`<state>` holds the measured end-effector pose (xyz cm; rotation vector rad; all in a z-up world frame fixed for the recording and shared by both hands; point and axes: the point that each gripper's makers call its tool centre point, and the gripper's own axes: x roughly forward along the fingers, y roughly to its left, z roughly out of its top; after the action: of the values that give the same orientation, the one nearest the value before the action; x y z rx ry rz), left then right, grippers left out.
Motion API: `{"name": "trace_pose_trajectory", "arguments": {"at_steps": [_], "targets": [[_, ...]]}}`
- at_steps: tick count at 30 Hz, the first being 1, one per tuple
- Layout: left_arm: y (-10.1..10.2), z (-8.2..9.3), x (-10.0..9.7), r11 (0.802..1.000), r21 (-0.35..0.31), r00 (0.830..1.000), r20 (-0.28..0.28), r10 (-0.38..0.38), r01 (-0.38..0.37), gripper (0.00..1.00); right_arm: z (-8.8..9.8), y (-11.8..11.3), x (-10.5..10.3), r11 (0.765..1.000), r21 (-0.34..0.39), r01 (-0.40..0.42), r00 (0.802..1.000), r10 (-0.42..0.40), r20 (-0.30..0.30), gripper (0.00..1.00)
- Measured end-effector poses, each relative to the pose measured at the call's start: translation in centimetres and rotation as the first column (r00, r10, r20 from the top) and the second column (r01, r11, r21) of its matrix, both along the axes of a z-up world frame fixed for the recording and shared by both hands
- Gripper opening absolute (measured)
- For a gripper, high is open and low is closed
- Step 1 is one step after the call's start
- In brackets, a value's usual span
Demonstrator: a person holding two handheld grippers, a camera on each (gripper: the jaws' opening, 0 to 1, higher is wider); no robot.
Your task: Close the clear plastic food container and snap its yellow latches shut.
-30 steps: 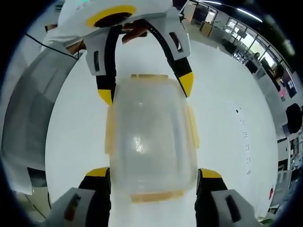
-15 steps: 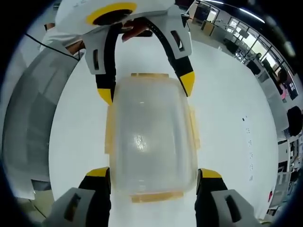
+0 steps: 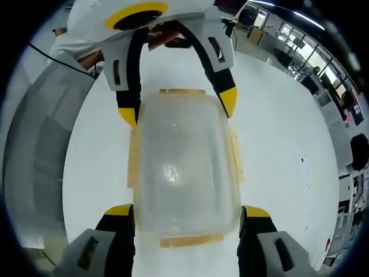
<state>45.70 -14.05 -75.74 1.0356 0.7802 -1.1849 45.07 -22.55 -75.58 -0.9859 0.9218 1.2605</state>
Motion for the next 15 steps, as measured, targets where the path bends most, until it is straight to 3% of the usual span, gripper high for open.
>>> {"name": "trace_pose_trajectory", "arguments": {"at_steps": [15], "targets": [[2.3, -0.1, -0.5, 1.0, -0.003, 1.0, 0.001, -0.006, 0.006, 0.73, -0.1, 2.3, -0.5, 1.0, -0.001, 0.007, 1.0, -0.007, 0.0, 0.73]]}}
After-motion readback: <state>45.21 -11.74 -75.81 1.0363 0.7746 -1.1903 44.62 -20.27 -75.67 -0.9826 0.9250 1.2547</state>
